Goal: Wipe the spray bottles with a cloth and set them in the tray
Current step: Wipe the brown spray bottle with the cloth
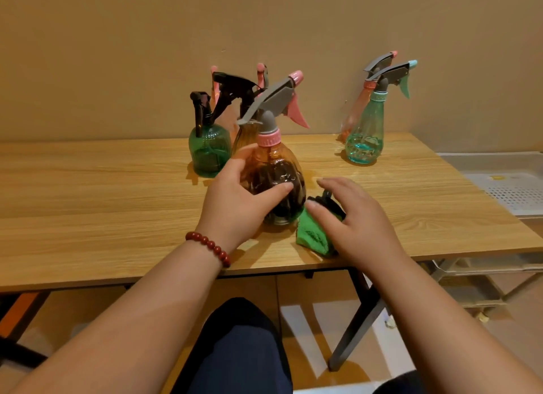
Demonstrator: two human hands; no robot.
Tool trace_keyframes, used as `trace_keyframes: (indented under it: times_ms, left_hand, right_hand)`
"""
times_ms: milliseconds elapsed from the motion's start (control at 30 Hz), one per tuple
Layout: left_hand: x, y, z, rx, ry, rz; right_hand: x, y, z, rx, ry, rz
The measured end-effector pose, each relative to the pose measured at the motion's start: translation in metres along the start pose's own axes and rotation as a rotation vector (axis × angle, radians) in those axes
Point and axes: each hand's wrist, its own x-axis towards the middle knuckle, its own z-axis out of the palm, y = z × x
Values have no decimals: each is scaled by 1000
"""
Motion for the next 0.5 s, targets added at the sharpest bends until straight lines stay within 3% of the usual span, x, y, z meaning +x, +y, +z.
trace_keyframes:
  times_ms: [100, 167, 500]
  left_hand:
    - [9, 0, 3, 19, 18, 24]
    - [14, 0, 7, 33, 25, 46]
    - [50, 8, 47, 66, 10, 84]
  right_hand:
    - [3, 9, 1, -300, -304, -38]
    - [5, 17, 6, -391, -387, -86]
    - [58, 61, -8, -322, -324, 59]
